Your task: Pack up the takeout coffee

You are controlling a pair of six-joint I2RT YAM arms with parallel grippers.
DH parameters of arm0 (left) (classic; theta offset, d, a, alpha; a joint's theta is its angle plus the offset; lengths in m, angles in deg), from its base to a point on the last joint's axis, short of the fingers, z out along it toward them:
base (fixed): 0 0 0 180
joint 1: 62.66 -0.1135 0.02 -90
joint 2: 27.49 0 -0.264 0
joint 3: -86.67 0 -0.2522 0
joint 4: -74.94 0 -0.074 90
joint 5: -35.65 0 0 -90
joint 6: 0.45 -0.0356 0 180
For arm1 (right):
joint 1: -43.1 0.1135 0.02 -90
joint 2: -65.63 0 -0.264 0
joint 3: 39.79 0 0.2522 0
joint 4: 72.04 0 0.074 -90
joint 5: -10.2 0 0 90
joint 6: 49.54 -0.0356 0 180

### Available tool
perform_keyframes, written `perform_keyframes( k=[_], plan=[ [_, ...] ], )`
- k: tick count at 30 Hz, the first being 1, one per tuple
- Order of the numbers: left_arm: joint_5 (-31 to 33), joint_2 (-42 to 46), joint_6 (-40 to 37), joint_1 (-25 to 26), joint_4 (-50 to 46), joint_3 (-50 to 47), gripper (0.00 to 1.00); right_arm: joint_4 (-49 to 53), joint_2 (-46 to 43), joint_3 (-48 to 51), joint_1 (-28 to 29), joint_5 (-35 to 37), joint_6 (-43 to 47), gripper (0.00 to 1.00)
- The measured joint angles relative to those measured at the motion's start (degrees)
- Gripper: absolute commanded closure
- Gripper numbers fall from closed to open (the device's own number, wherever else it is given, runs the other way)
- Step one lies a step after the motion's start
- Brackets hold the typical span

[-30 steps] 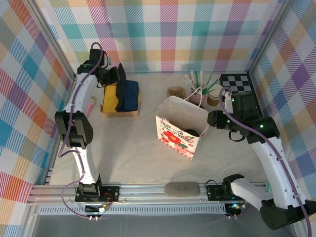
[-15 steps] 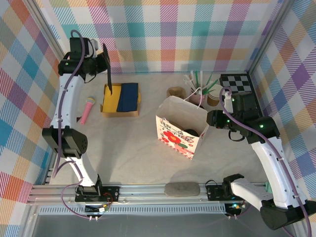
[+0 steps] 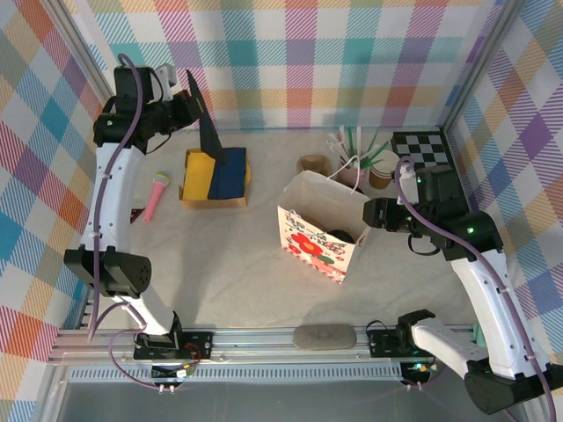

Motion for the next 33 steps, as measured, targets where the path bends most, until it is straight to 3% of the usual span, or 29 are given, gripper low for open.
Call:
perform_keyframes(
  k=[8,14,19,26,33],
  plan=[
    [-7.41,3.74,4.31,0.37,6.71,-3.26,1.0,-1.09,-0.83,0.0,0.0,-6.19,0.66,0.2],
    [-13.57,5.38,9.07,2.69,13.75,-6.62,1.0,-5.01,-2.36,-0.07,0.0,-18.93,1.29,0.01],
    [-17.57,6.43,12.87,5.88,19.61,-7.45,1.0,-10.71,-3.06,-1.07,0.0,-29.88,0.31,0.01],
    [-22.84,8.55,24.3,11.37,35.26,-9.68,1.0,-24.46,-0.33,-2.6,0.0,-44.52,-6.32,0.01],
    [-24.76,8.61,30.69,18.21,42.01,-7.63,1.0,-38.66,5.22,-2.64,0.28,-49.75,-13.84,0.01]
  ],
)
